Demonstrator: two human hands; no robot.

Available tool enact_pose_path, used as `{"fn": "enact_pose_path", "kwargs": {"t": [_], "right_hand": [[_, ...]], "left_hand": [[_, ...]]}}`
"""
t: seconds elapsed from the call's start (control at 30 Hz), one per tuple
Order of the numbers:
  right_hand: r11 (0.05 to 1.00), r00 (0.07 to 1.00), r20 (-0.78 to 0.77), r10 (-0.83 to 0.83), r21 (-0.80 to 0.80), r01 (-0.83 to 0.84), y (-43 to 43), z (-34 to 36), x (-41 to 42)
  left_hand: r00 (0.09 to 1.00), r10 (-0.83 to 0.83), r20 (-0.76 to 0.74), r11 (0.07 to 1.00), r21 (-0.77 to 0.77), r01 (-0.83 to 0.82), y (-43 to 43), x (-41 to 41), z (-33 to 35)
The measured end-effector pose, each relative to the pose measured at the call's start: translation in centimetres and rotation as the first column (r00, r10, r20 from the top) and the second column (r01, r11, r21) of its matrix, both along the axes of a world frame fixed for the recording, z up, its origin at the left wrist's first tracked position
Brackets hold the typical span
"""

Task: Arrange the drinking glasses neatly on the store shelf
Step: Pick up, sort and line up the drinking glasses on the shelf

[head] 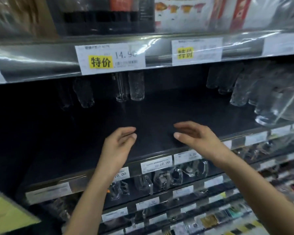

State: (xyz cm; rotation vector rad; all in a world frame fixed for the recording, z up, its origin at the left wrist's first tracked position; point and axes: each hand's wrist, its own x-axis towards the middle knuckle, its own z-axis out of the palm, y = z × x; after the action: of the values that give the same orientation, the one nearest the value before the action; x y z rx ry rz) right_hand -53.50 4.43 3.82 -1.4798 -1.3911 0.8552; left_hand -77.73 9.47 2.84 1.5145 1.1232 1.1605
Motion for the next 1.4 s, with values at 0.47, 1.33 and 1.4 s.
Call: {"fn": "enact_pose_path", "kwargs": {"t": [0.47,1.33,1.4], "right_hand": [[0.805,0.810,-0.091,-0.580,0.092,0.587,-20.8,-4.1,7.6],[0.800,0.782,-0.194,-0.592,-0.025,0.599,-33.0,-4.9,45.0],[0.811,0.795,-0.185,-0.578,-0.016,0.585,-32.2,-4.3,47.8]], "left_hand": [[0.913,-0.399,0.085,0.916,-0.006,0.401,-11.1,13.6,-2.2],[0.953,-0.303,-0.005,0.947,-0.115,0.300,-21.8,50.3,-1.5],[0.969,-0.246,0.001,0.963,-0.111,0.244,-21.5,52.1,-1.1]]}}
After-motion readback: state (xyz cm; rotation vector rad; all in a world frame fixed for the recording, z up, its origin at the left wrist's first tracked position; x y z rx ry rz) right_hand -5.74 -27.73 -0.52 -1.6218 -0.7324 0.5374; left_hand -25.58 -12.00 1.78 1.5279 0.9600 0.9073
